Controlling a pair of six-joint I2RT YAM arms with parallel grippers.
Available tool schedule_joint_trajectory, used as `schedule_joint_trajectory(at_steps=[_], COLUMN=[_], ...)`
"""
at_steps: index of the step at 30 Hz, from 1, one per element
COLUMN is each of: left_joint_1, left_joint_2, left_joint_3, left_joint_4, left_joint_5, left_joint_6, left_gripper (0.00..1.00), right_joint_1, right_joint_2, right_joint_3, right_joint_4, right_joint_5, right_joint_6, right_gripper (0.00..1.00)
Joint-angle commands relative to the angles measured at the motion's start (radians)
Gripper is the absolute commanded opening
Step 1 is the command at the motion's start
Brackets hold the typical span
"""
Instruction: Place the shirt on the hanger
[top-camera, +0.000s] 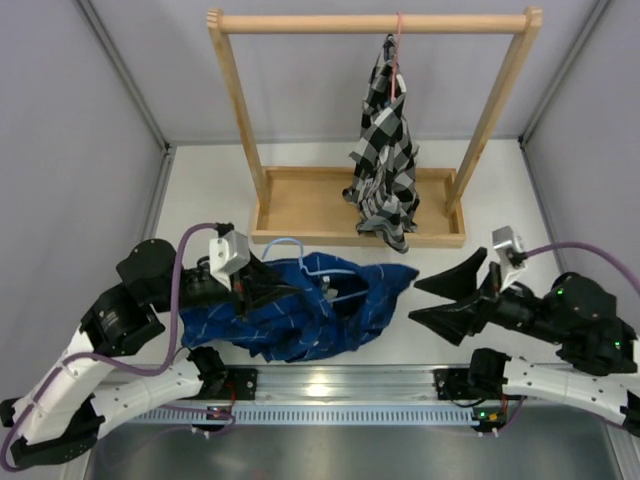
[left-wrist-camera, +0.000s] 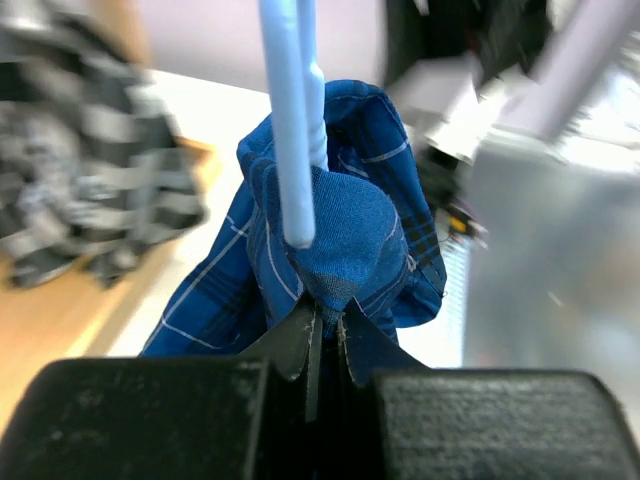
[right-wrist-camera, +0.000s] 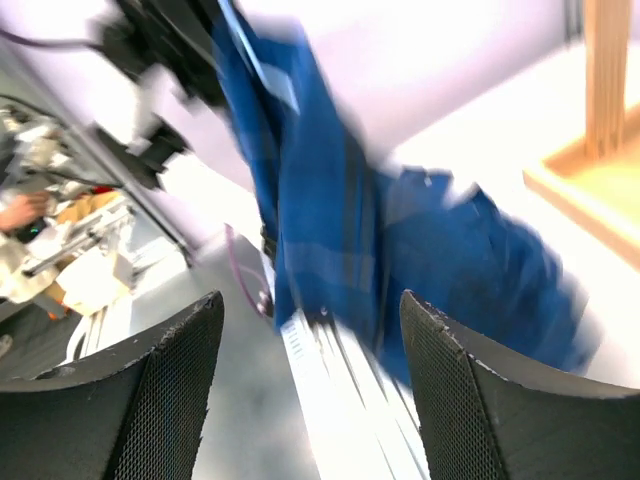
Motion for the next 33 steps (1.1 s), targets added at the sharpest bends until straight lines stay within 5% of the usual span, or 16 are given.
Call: schedule_joint_trajectory(at_steps=[1,6,13,23,33], left_joint_1=[0.0,0.0,-0.002,-0.003,-0.005], left_joint_2=[0.032,0.151,0.276,0.331,0.308], left_joint_3=[-0.019,-0.018,0.015,0.018,0.018], left_joint_4=[0.003,0.003,0.001,0.022,0.058], left_joint_5=[0.33,0.528,0.744,0.748,0.62], left_joint_6=[0.051,0.053,0.148,0.156,0.09], left_gripper=[0.0,0.0,0.0,0.0,0.0], right_joint_1=[0.016,0.014,0.014,0.016,0.036], right_joint_2=[0.054,0.234,0.355,0.381,0.45], right_joint_3=[0.148,0.281,0.251,0.174,0.182], right_joint_4=[-0.091,-0.054,0.151,0.364,0.372], right_joint_5=[-0.086,-0.248,-0.388,-0.365,-0.338], right_joint_6=[-0.127,-0.202,-0.235,-0.173,-0.175], right_gripper=[0.69,0.68,0.58,0.41,0.26])
